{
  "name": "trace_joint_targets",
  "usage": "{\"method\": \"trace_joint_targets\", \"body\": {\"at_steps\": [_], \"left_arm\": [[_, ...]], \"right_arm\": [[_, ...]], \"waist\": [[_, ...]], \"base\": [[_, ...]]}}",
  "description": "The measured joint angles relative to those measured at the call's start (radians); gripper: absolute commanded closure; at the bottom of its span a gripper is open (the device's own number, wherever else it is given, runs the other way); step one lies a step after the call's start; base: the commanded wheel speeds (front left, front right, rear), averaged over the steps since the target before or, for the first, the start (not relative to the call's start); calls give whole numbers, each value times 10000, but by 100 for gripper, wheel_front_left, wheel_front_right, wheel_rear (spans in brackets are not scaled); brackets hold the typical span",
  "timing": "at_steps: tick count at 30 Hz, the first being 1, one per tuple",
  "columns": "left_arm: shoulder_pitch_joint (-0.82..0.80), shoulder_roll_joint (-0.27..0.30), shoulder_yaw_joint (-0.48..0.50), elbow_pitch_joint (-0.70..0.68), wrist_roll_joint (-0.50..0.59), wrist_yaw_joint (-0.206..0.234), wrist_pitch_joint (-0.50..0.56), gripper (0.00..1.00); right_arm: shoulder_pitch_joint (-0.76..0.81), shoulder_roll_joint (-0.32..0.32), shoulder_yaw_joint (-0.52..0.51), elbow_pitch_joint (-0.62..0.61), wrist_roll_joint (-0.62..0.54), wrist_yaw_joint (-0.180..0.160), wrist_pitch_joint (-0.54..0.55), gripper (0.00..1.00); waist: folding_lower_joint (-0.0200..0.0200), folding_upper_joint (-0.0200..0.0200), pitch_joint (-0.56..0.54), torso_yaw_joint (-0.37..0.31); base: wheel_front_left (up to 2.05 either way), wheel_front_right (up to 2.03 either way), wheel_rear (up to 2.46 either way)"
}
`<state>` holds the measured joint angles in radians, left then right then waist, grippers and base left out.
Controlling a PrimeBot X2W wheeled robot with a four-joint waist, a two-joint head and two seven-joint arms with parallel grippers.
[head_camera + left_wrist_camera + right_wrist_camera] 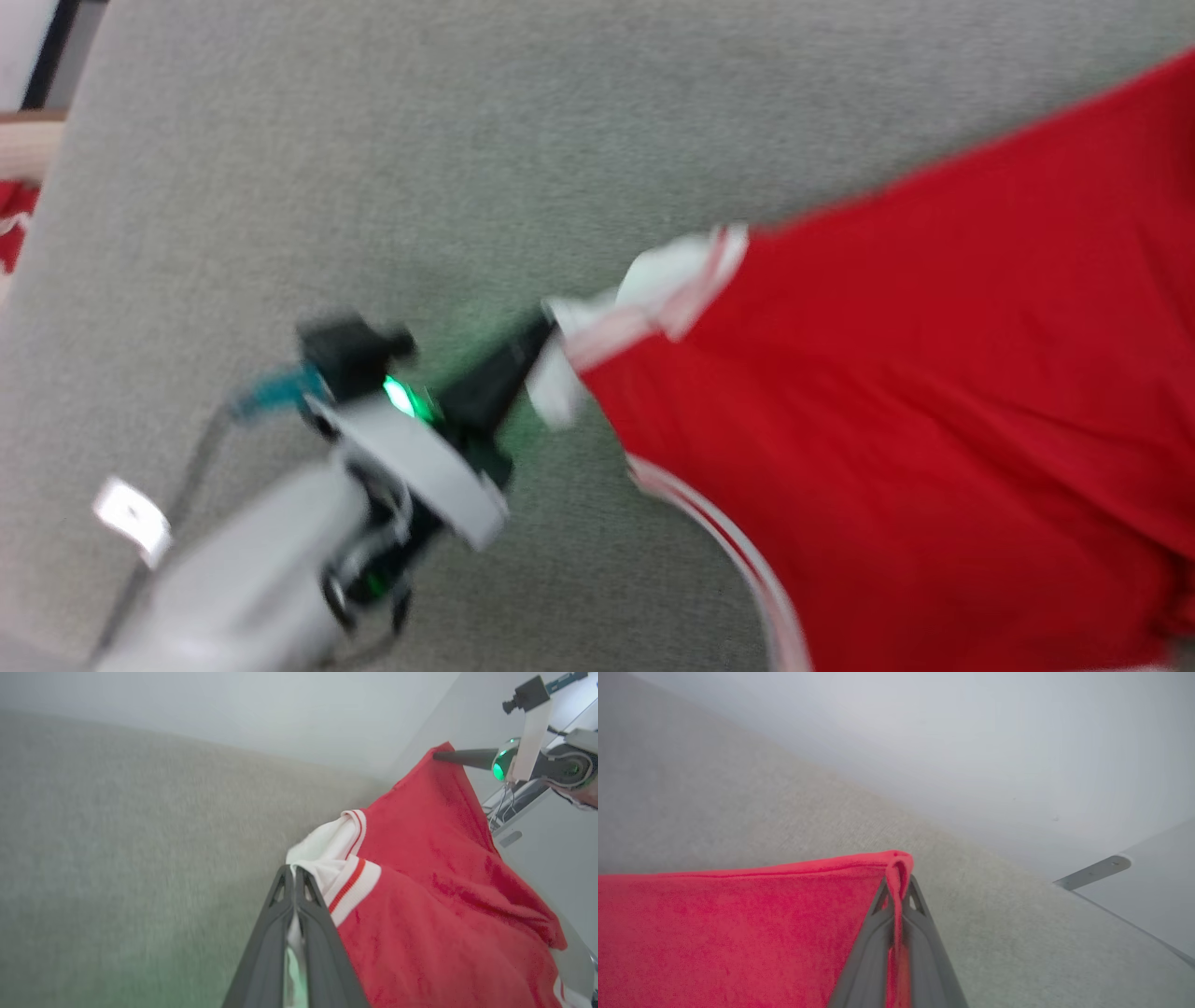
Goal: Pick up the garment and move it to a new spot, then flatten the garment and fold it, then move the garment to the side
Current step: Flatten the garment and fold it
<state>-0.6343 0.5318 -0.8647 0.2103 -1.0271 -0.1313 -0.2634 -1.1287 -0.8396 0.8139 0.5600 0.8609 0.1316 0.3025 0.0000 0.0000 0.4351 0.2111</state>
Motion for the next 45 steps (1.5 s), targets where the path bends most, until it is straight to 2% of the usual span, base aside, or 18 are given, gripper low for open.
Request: {"method": "trace_joint_targets", "body": {"at_steps": [5, 10, 12, 17, 22, 25, 27, 31, 36, 39, 45], "left_arm": [[-2098, 255, 71, 523, -485, 0, 265, 100], [-5060, 121, 656, 2232, -1001, -2, 564, 100], [-6281, -104, 1229, 3214, -1354, -4, 485, 100], [-9024, -702, 1962, 5210, -1354, -8, 249, 100], [-10475, -1200, 2702, 5434, -1241, -8, 33, 100], [-9924, -1168, 2128, 5175, -966, -6, 19, 100], [-9084, -1104, 1992, 4939, -1296, -6, 21, 100], [-7057, -903, 2372, 3935, -1722, -6, 4, 100], [-3674, -1047, 3168, 2422, -1680, -4, 4, 100], [-1701, -1269, 3877, 1498, -1532, 0, 4, 100], [1057, -1177, 4006, -151, -915, 0, 4, 100]], "right_arm": [[-1078, 349, -362, 972, -347, 0, -1133, 100], [-2665, 792, -963, 1962, -890, 2, -2165, 100], [-3250, 1055, -1206, 2406, -1055, 4, -2571, 100], [-4699, 1762, -1967, 3645, -1507, 13, -3996, 100], [-5618, 2213, -2410, 4554, -1977, 13, -5189, 100], [-5402, 2351, -2194, 4857, -2104, 10, -5290, 100], [-4937, 2412, -1964, 4966, -2092, 10, -5315, 100], [-3552, 2405, -1331, 4859, -1906, 10, -5319, 100], [-1241, 2046, -696, 3983, -986, 10, -5296, 100], [225, 1684, -552, 2924, 36, 10, -5162, 100], [2764, 311, -410, 763, 1026, 8, -4986, 100]], "waist": [[0, 0, -128, -401], [0, 0, 40, -794], [0, 0, 155, -961], [0, 0, 448, -1407], [0, 0, 667, -1728], [0, 0, 654, -1791], [0, 0, 589, -1796], [0, 0, 406, -1789], [0, -1, 121, -1708], [0, 0, -74, -1677], [0, 0, -543, -1639]], "base": [[0, 0, 0], [0, 0, 0], [0, 0, 0], [0, 0, 0], [0, 0, 0], [0, 0, 0], [0, 0, 0], [0, 0, 0], [0, 0, 0], [0, 0, 0], [0, 0, 0]]}}
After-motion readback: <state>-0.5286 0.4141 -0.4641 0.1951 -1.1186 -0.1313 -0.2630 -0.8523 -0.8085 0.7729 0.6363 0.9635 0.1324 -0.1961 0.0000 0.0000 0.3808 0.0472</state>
